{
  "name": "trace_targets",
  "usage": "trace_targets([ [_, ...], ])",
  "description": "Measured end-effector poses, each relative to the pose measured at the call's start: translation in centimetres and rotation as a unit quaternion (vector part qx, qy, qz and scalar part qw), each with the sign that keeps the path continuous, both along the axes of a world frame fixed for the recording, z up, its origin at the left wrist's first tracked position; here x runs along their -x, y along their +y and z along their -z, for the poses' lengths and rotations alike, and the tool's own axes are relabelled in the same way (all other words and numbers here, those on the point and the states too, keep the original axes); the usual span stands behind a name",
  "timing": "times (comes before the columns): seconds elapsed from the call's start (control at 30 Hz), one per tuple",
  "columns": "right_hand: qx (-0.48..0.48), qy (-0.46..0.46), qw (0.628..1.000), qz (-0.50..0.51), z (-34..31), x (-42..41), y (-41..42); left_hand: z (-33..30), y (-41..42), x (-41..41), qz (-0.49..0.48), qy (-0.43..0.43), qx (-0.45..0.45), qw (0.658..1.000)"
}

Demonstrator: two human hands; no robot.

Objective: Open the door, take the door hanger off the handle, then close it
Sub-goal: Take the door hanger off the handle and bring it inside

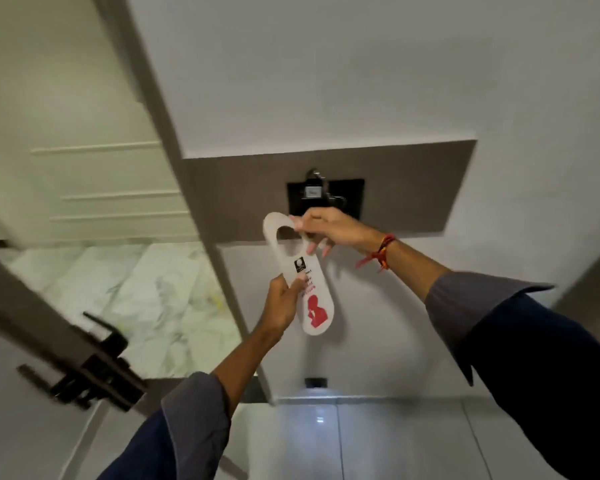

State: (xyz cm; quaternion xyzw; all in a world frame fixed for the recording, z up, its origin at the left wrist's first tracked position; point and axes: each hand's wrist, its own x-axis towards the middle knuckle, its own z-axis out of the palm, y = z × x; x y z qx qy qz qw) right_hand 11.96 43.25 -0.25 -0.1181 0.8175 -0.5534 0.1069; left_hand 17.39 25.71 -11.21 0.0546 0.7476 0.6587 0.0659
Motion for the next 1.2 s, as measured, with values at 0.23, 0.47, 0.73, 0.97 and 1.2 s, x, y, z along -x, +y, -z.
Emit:
trace_targets([
  [0.23,0.028,0.080,0.979,0.186,6.9,-8.1,17.1,4.2,16.9,-2.3,0.137,-0.073,-0.066,0.986],
  [0.47,0.025,-0.051,0.931,0.362,14.6,-18.9,38.3,6.0,37.7,-5.2,0.308,-0.139,-0.009,0.941],
  [0.73,0.117,-0.126,0.853,0.494,22.2,-31.9,57.3,12.4,59.8,-10.7,0.447,-0.134,0.115,0.877],
  [0.97,0.074,-0.171,0.757,0.626,29.5,-33.0,65.4,18.7,72.3,-12.6,0.373,-0.081,0.234,0.894],
  [1.2,-0.117,-0.231,0.773,0.579,34.7,-30.3,67.4,22.8,76.7,-10.8,0.378,0.002,0.332,0.864],
])
